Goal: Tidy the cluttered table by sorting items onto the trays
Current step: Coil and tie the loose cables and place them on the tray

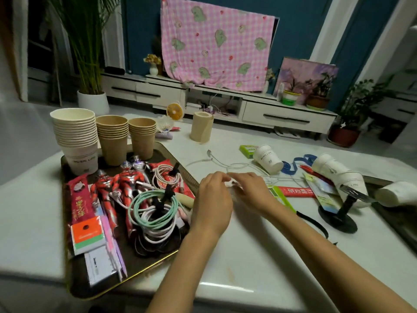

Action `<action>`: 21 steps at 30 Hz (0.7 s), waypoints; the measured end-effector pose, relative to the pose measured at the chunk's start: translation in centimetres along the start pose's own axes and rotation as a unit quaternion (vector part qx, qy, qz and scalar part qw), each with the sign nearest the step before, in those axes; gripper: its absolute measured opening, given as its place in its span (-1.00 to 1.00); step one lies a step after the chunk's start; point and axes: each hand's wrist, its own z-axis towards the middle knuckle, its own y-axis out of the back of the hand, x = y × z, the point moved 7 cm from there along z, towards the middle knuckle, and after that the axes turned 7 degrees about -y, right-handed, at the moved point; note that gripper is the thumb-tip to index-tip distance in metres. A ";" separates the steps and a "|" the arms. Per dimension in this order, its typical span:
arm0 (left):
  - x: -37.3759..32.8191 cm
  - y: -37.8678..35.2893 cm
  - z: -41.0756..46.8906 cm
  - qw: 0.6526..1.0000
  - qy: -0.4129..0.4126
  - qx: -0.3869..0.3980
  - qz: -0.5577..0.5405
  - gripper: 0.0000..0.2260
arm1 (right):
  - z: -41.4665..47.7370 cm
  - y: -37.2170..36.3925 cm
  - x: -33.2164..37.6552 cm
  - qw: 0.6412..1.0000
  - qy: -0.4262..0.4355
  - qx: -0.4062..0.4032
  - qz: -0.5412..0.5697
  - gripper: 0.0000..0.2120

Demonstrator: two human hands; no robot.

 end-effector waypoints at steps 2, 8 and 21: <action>0.2 -0.7 -0.1 0.999 0.034 -0.018 -0.033 -0.77 | -0.1 0.0 0.5 0.999 0.034 0.000 0.020 -0.61; 0.8 -0.4 0.0 0.983 0.143 -0.093 -0.075 -0.77 | 2.9 -1.8 4.3 0.978 0.034 0.107 0.174 -0.72; 1.2 -2.5 0.0 0.763 0.382 -0.022 -0.521 -0.70 | -4.4 6.6 2.4 0.952 0.130 -0.062 0.269 -0.92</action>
